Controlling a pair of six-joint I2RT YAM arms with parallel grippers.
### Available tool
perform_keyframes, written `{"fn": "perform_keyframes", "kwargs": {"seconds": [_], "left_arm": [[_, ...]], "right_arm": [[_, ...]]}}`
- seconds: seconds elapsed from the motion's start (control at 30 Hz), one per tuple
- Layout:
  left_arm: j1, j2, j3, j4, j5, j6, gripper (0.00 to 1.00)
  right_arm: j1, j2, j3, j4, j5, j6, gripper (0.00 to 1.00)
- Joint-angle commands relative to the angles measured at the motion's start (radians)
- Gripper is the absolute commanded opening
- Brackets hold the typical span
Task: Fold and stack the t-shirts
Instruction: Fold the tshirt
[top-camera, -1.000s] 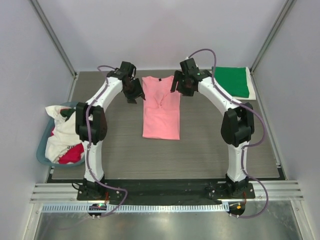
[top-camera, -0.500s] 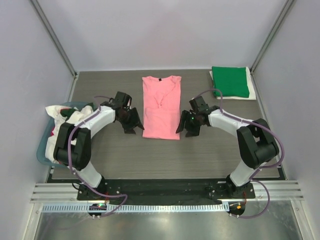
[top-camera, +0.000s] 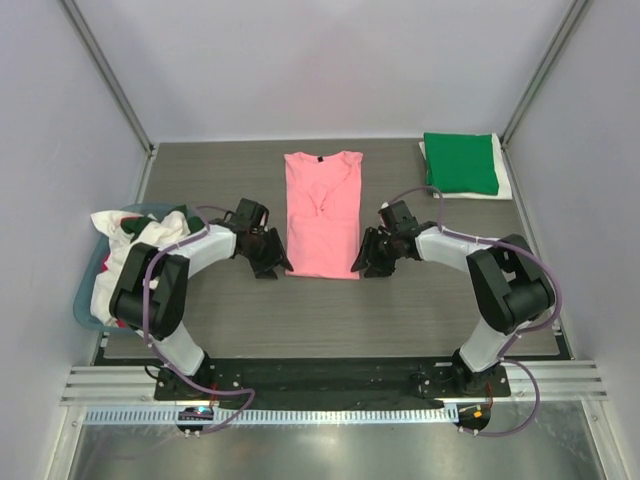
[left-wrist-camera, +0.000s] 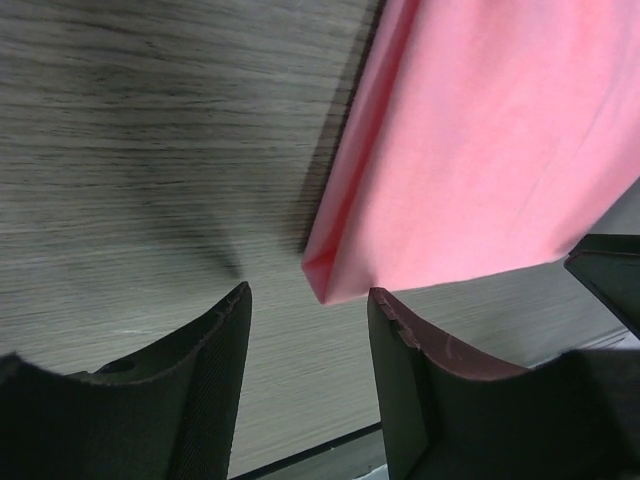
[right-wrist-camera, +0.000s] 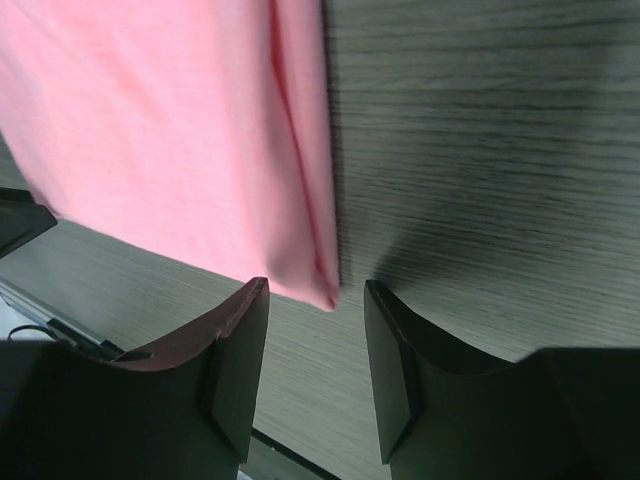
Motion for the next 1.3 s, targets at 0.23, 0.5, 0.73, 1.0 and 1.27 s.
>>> {"fn": "perform_keyframes", "kwargs": {"seconds": [0.23, 0.5, 0.73, 1.0, 1.27], "left_arm": [[-0.016, 0.054, -0.053, 0.054, -0.081, -0.014, 0.46], [-0.017, 0.08, -0.093, 0.077, -0.112, -0.02, 0.4], [-0.017, 0.081, -0.101, 0.093, -0.113, -0.017, 0.32], [-0.031, 0.078, -0.108, 0.112, -0.13, -0.016, 0.22], [-0.054, 0.081, -0.101, 0.116, -0.17, -0.017, 0.07]], "right_arm": [[0.002, 0.02, -0.033, 0.039, -0.01, -0.011, 0.46], [0.002, 0.02, -0.069, 0.05, -0.013, -0.011, 0.42], [0.002, 0.028, -0.095, 0.081, -0.028, 0.003, 0.36], [0.002, 0.032, -0.116, 0.091, -0.024, 0.003, 0.28], [0.002, 0.039, -0.122, 0.101, -0.021, 0.006, 0.19]]}}
